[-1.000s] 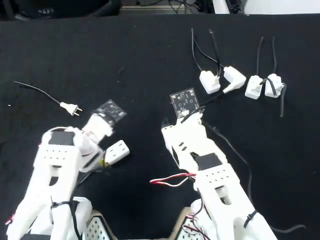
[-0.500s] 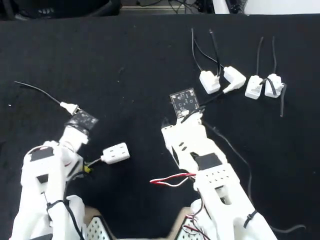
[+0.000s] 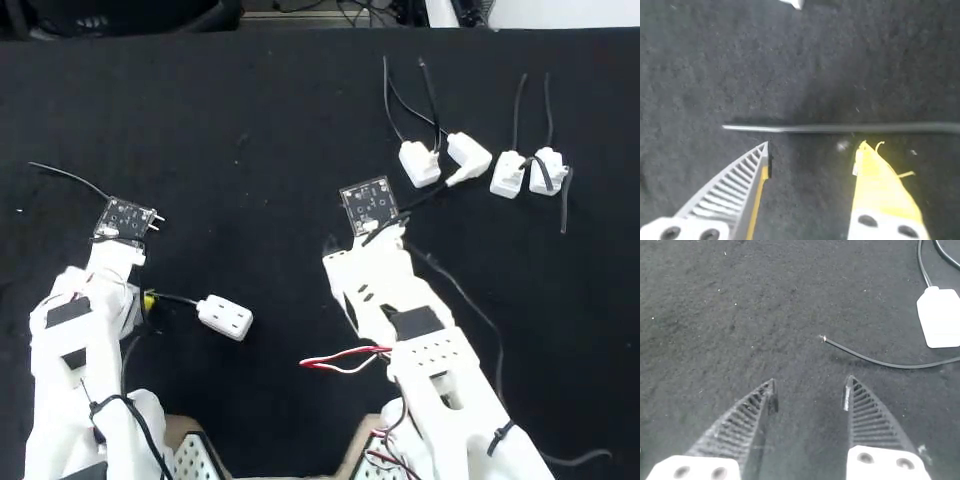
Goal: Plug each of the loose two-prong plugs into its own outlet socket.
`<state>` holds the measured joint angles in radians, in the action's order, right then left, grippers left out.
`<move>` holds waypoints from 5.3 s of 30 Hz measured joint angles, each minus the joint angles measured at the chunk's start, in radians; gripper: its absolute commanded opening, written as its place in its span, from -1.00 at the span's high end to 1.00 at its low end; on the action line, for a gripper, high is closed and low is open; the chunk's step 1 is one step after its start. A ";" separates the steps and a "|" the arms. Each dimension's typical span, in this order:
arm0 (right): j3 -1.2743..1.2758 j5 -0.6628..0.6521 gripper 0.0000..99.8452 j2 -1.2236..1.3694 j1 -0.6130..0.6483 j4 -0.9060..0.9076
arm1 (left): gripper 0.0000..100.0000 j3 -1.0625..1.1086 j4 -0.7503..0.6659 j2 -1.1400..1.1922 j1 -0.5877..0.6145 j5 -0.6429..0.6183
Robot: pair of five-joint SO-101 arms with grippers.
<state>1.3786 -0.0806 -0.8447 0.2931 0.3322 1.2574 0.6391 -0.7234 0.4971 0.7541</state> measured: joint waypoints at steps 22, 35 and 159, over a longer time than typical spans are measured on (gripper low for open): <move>0.000 0.000 0.58 0.000 0.000 0.000 | 0.45 -0.060 0.247 0.000 -0.577 -0.290; 0.000 0.000 0.58 0.000 0.000 0.000 | 0.45 -0.054 0.086 0.000 -0.605 -0.539; 0.000 0.000 0.58 0.000 0.000 0.000 | 0.94 -1.418 0.980 1.120 -0.298 -0.899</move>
<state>1.3786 -0.0806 -0.8447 0.2931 0.3322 -0.1603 1.6195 0.3966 0.1995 -0.1450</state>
